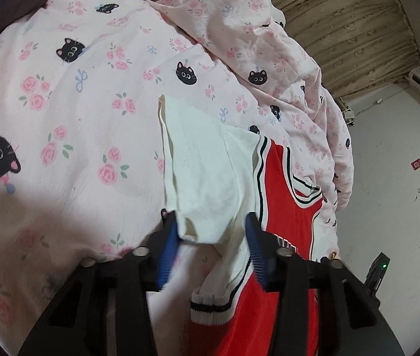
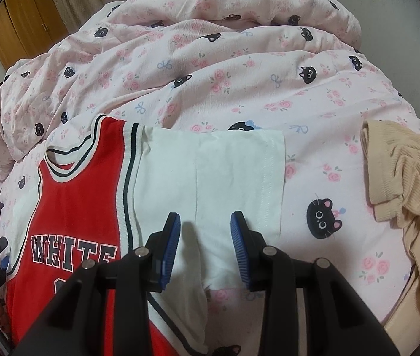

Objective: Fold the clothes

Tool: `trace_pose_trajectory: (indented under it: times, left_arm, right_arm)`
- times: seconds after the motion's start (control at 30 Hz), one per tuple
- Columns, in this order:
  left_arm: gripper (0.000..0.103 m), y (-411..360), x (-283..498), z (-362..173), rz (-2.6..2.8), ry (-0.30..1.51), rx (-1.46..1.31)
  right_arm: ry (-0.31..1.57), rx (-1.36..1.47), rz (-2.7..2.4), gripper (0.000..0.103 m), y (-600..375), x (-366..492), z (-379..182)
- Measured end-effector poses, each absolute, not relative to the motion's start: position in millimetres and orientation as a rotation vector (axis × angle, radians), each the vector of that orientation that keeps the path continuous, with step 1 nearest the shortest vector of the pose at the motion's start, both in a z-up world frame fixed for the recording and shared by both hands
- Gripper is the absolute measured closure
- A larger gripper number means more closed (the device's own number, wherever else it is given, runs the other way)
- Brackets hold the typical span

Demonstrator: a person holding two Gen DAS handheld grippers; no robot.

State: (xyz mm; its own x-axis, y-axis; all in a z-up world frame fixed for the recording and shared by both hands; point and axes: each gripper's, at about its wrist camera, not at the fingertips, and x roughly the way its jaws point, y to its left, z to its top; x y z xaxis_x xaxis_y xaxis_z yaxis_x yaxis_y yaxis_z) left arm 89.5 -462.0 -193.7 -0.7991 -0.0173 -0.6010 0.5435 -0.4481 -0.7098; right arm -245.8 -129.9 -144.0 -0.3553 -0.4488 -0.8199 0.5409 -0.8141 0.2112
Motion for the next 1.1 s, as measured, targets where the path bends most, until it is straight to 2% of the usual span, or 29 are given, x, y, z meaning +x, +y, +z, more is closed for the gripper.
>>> trace_pose_trajectory:
  times: [0.03,0.2,0.33,0.47,0.6,0.63,0.73,0.9,1.1]
  left_arm:
    - [0.086,-462,89,-194,-2.299,1.403,0.757]
    - [0.094,-457,89,-184,-2.348,1.286,0.726]
    - [0.094,-456,92,-171,-2.353,1.199,0.681]
    - [0.094,-462,97,-183,-2.270,1.274,0.697]
    - [0.094,-464,100,-201,-2.203,1.399,0.723]
    - [0.094,-463,101,-202,-2.196,1.408,0.722]
    - [0.093,-462,104,-204,-2.179,1.443,0.702]
    - [0.093,-463,109,-207,-2.157,1.496,0.692]
    - [0.093,-464,111,-209,-2.145,1.525,0.682]
  right_arm:
    - [0.127,1.277,-2.180,0.067,-130,-246,-144]
    - [0.124,1.267,-2.182,0.067,-130,-245,-144]
    - [0.102,1.219,-2.148,0.066,-132,-238,-137]
    - [0.113,1.201,-2.036,0.061,-160,-219,-129]
    - [0.268,1.157,-1.891,0.058,-231,-181,-113]
    - [0.318,1.144,-1.852,0.051,-253,-168,-108]
    - [0.474,1.091,-1.746,0.041,-331,-124,-93]
    - [0.722,1.036,-1.675,0.041,-441,-60,-92]
    - [0.842,1.111,-1.649,0.043,-504,-39,-125]
